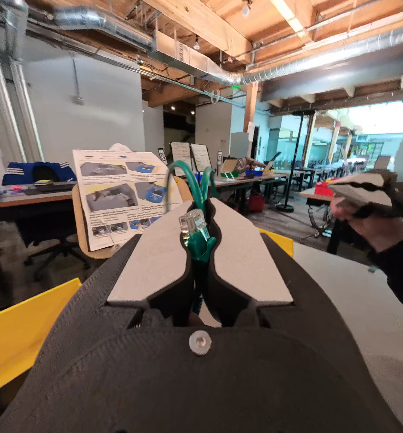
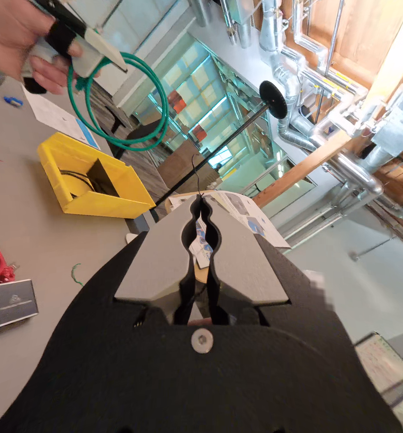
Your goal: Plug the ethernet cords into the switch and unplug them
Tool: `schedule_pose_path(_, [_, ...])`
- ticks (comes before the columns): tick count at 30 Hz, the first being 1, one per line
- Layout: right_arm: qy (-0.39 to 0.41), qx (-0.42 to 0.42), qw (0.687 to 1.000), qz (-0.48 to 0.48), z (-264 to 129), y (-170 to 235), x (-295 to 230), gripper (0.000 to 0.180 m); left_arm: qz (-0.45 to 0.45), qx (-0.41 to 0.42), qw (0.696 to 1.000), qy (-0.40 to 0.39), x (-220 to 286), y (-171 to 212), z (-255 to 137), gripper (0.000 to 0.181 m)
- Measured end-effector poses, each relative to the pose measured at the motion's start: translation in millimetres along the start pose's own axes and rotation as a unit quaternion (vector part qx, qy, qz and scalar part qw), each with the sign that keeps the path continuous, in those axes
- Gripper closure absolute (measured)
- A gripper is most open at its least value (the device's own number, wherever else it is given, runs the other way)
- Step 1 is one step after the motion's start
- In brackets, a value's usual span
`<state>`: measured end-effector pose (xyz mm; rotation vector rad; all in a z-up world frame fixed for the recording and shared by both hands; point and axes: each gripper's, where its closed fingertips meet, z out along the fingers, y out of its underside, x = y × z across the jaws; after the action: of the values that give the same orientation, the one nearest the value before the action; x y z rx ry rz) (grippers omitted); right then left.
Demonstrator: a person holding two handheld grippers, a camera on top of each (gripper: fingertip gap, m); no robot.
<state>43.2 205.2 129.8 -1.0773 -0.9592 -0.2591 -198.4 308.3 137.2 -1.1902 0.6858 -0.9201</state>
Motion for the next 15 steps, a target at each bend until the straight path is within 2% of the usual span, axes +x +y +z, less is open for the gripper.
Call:
schedule_pose_path(3, [-0.058,0.019,0.998,0.026,7,-9,-21,0.18,0.068,-0.036,0.997,-0.003,12,2,7,0.173])
schedule_pose_path(6, [-0.12,-0.016,0.993,0.003,24,3,-58,0.18,0.106,-0.048,0.993,-0.015,15,-4,5,0.173])
schedule_pose_path(11, [-0.247,-0.051,0.968,0.013,37,13,-121,0.18,0.129,-0.048,0.99,-0.043,2,-26,-18,0.173])
schedule_pose_path(15, [-0.307,-0.063,0.949,0.034,54,15,-169,0.18,0.135,-0.038,0.989,-0.057,-6,-41,-33,0.173])
